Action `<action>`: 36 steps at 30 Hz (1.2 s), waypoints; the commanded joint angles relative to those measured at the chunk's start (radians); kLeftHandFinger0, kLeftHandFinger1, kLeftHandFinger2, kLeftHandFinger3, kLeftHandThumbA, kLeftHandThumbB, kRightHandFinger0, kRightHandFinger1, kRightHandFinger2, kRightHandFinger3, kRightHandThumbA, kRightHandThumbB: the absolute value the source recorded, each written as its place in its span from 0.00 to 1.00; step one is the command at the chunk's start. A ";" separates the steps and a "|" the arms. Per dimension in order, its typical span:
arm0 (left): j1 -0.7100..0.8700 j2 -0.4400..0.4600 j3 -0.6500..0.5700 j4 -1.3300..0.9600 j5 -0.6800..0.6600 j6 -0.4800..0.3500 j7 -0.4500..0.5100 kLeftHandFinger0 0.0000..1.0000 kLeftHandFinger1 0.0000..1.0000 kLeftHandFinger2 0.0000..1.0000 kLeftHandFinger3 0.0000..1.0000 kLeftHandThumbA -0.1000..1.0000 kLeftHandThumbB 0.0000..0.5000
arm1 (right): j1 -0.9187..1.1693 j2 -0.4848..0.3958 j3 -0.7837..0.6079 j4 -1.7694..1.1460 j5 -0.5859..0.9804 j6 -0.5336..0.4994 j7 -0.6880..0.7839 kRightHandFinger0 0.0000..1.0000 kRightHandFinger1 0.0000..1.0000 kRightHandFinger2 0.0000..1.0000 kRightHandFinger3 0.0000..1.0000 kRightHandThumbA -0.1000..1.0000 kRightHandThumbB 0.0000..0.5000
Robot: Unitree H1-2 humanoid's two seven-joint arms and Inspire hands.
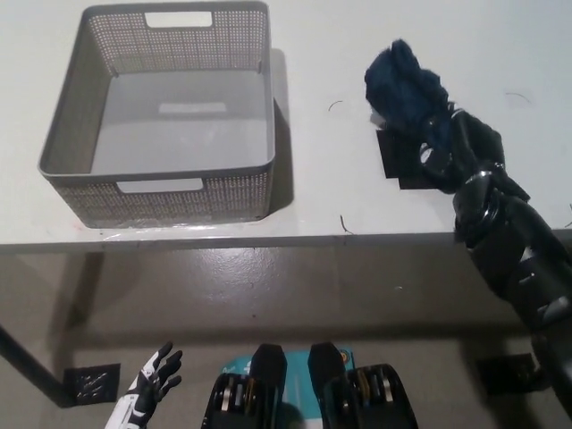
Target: Use the right hand to pick up a umbrella on the right side and place it into a container on the lft side
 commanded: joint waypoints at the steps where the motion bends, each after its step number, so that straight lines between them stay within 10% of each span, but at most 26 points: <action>1: 0.007 0.020 0.004 -0.017 -0.008 -0.031 -0.018 1.00 1.00 1.00 1.00 0.99 0.01 | -0.067 0.014 -0.032 -0.150 0.028 -0.116 -0.093 0.00 0.39 0.89 0.79 0.00 0.26; 6: 0.016 0.025 0.001 -0.018 0.001 -0.032 -0.020 1.00 1.00 1.00 1.00 0.99 0.01 | -0.070 0.033 -0.026 -0.436 0.011 -0.054 -0.014 0.00 0.34 0.73 0.88 0.00 0.27; 11: 0.019 0.025 0.001 -0.012 0.014 -0.039 -0.015 1.00 1.00 1.00 1.00 1.00 0.05 | -0.110 0.104 -0.002 -0.611 -0.012 0.054 0.050 0.00 0.30 0.73 0.74 0.00 0.24; 12: 0.021 0.024 0.001 -0.011 0.017 -0.038 -0.013 1.00 1.00 1.00 1.00 1.00 0.05 | -0.116 0.115 0.006 -0.627 -0.019 0.063 0.059 0.30 0.34 0.71 0.71 0.00 0.29; 13: 0.022 0.024 0.002 -0.011 0.022 -0.039 -0.010 1.00 1.00 1.00 1.00 1.00 0.06 | -0.128 0.130 0.020 -0.637 -0.037 0.063 0.057 0.81 0.40 0.67 0.69 0.00 0.41; 14: 0.022 0.024 0.002 -0.008 0.026 -0.042 -0.008 1.00 1.00 1.00 1.00 1.00 0.06 | -0.139 0.152 0.028 -0.642 -0.042 0.049 0.052 0.62 0.24 0.65 0.72 0.00 0.35; 17: 0.028 0.030 0.005 -0.009 0.014 -0.041 -0.015 1.00 1.00 1.00 1.00 1.00 0.07 | -0.167 0.224 0.037 -0.619 -0.032 0.038 0.051 0.00 0.17 0.66 0.82 0.00 0.30; 20: 0.039 0.031 0.004 -0.009 0.002 -0.047 -0.019 1.00 1.00 1.00 1.00 1.00 0.06 | -0.204 0.288 0.053 -0.562 -0.048 0.049 0.028 0.00 0.20 0.68 0.87 0.00 0.31; 22: 0.041 0.032 0.003 -0.001 0.019 -0.067 -0.013 1.00 1.00 1.00 1.00 1.00 0.00 | -0.231 0.328 0.053 -0.522 -0.036 0.058 0.038 0.00 0.16 0.66 0.65 0.00 0.29; 25: 0.044 0.035 -0.001 0.000 0.013 -0.067 -0.019 1.00 1.00 1.00 1.00 1.00 0.01 | -0.261 0.377 0.050 -0.476 -0.020 0.060 0.059 0.00 0.14 0.64 0.67 0.00 0.32; 29: 0.046 0.035 -0.010 -0.002 -0.022 -0.062 -0.040 1.00 1.00 1.00 1.00 1.00 0.03 | -0.316 0.439 0.059 -0.366 -0.026 0.022 0.032 0.00 0.00 0.39 0.54 0.00 0.35; 36: 0.047 0.022 -0.019 -0.009 -0.004 -0.067 -0.038 1.00 1.00 1.00 1.00 1.00 0.07 | -0.395 0.494 0.088 -0.162 -0.041 -0.015 -0.007 0.00 0.04 0.64 0.63 0.00 0.36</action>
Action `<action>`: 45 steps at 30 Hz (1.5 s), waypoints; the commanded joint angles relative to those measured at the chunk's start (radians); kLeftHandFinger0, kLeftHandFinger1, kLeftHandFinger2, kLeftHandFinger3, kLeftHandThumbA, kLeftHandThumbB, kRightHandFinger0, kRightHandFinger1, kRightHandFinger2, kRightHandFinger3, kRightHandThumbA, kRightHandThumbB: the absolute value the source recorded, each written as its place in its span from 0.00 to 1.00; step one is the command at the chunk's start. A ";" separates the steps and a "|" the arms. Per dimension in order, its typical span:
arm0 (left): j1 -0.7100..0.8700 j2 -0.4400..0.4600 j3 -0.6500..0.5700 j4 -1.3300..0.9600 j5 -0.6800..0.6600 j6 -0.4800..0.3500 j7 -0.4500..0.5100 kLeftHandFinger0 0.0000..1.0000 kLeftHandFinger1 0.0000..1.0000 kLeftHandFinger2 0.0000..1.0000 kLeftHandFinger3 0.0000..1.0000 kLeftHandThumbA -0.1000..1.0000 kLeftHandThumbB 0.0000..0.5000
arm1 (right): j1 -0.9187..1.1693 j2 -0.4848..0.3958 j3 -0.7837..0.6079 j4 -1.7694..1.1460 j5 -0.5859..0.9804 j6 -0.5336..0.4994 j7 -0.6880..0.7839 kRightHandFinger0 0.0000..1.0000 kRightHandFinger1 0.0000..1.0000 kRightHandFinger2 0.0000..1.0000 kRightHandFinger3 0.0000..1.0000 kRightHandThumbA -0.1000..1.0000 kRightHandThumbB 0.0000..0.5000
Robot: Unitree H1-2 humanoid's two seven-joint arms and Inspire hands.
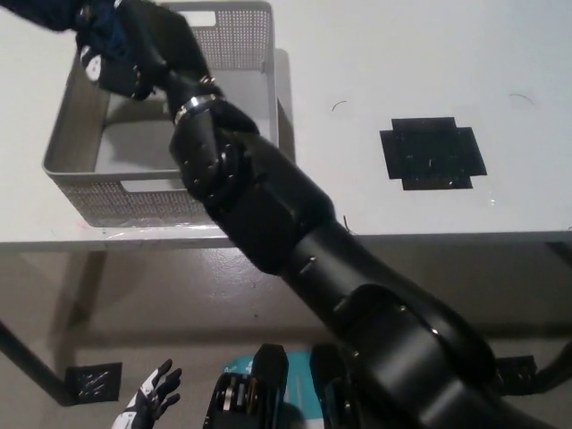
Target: Use the right hand to pick up a umbrella on the right side and place it into a container on the lft side
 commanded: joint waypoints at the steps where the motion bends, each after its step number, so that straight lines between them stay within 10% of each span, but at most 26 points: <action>1: 0.010 0.001 -0.010 -0.025 0.009 -0.037 -0.012 1.00 1.00 1.00 1.00 1.00 0.07 | -0.128 0.026 0.013 0.088 -0.016 -0.065 -0.059 0.00 0.04 0.64 0.63 0.00 0.36; 6: 0.015 -0.001 -0.017 -0.042 0.046 -0.034 -0.001 1.00 1.00 1.00 1.00 1.00 0.03 | -0.131 0.013 0.028 0.197 -0.014 -0.069 -0.064 0.00 0.10 0.69 0.63 0.00 0.41; 10: 0.029 0.000 -0.023 -0.062 0.038 -0.022 -0.008 1.00 1.00 1.00 1.00 1.00 0.08 | -0.108 -0.008 0.057 0.260 -0.037 -0.082 -0.111 0.00 0.04 0.50 0.50 0.00 0.46; 11: 0.027 0.002 -0.025 -0.065 0.039 -0.023 -0.010 1.00 1.00 1.00 1.00 1.00 0.09 | -0.106 -0.012 0.056 0.272 -0.032 -0.072 -0.118 0.00 0.07 0.57 0.66 0.00 0.45; 12: 0.025 0.004 -0.028 -0.069 0.038 -0.019 -0.012 1.00 1.00 1.00 1.00 1.00 0.11 | -0.109 -0.019 0.040 0.285 -0.007 -0.031 -0.070 0.33 0.47 0.97 1.00 0.27 0.70; 13: 0.024 0.005 -0.029 -0.071 0.037 -0.016 -0.013 1.00 1.00 1.00 1.00 1.00 0.11 | -0.110 -0.023 0.034 0.290 0.004 -0.017 -0.049 0.40 0.60 1.00 1.00 0.27 0.65; 14: 0.021 0.006 -0.033 -0.076 0.034 -0.009 -0.017 1.00 1.00 1.00 1.00 1.00 0.11 | -0.115 -0.032 0.021 0.294 0.023 0.016 0.020 0.79 1.00 1.00 1.00 0.48 0.81; 15: 0.019 0.008 -0.034 -0.081 0.036 -0.006 -0.017 1.00 1.00 1.00 1.00 1.00 0.11 | -0.115 -0.043 0.043 0.298 0.005 0.033 0.064 1.00 1.00 1.00 1.00 0.61 0.92; 21: 0.000 0.013 -0.040 -0.081 0.028 -0.014 -0.026 1.00 1.00 1.00 1.00 1.00 0.08 | -0.089 -0.087 0.054 0.277 0.003 0.016 0.130 1.00 1.00 1.00 1.00 1.00 1.00; 31: 0.001 0.021 -0.037 -0.084 0.025 -0.007 -0.028 1.00 1.00 1.00 1.00 1.00 0.07 | -0.036 -0.176 -0.028 -0.048 0.078 -0.026 0.183 1.00 1.00 1.00 1.00 1.00 1.00; 45: -0.007 0.045 -0.022 -0.067 0.018 -0.028 -0.033 1.00 1.00 1.00 1.00 1.00 0.00 | 0.379 -0.357 -0.243 -1.187 0.344 0.271 0.396 1.00 1.00 1.00 1.00 1.00 1.00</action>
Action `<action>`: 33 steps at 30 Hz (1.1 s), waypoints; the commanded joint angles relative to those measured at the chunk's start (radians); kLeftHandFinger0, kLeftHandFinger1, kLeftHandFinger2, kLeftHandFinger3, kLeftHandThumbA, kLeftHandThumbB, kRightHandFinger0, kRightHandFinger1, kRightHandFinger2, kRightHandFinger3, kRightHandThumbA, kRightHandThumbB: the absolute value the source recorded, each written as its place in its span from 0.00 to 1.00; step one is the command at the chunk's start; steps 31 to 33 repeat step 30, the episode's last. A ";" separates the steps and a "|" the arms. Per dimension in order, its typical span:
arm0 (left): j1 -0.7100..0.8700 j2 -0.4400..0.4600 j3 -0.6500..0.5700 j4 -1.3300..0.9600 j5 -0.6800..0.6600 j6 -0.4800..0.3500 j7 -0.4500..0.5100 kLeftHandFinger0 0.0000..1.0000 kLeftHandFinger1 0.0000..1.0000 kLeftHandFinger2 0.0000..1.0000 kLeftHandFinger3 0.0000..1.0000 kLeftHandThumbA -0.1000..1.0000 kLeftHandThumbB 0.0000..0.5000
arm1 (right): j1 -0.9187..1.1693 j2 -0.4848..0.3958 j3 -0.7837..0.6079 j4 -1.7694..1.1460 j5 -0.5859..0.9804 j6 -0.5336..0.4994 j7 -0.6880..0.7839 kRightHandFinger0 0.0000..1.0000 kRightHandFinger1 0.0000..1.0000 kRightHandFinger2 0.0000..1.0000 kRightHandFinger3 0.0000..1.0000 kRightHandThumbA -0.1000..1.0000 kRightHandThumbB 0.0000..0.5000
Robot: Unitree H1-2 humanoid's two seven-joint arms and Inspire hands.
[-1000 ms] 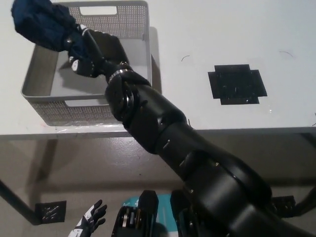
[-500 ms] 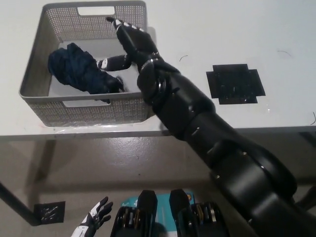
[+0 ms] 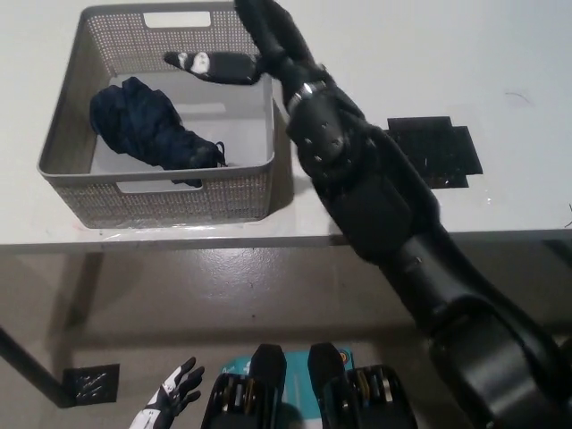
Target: Use the right hand to pick up a umbrella on the right side and place it into a container on the lft side
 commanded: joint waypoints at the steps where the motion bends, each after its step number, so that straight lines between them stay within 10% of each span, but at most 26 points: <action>1: 0.001 0.046 0.024 -0.030 -0.013 -0.031 -0.017 1.00 1.00 1.00 1.00 1.00 0.00 | 0.198 -0.149 -0.181 -0.848 0.286 0.214 0.196 1.00 1.00 1.00 1.00 1.00 0.96; 13: 0.007 0.037 0.030 0.025 -0.020 -0.038 -0.009 1.00 1.00 1.00 1.00 1.00 0.00 | 0.867 -0.212 -0.155 -1.317 0.567 0.077 0.142 1.00 1.00 1.00 1.00 1.00 0.97; 19: 0.003 0.024 0.036 0.046 -0.036 -0.030 -0.003 1.00 1.00 1.00 1.00 1.00 0.03 | 1.122 -0.228 -0.084 -1.226 0.521 -0.138 0.138 1.00 1.00 1.00 1.00 1.00 0.84; 33: -0.010 0.027 0.047 0.067 -0.066 -0.036 -0.015 1.00 1.00 1.00 1.00 1.00 0.05 | 1.318 -0.208 -0.083 -0.888 0.536 -0.316 0.187 1.00 1.00 1.00 1.00 1.00 0.99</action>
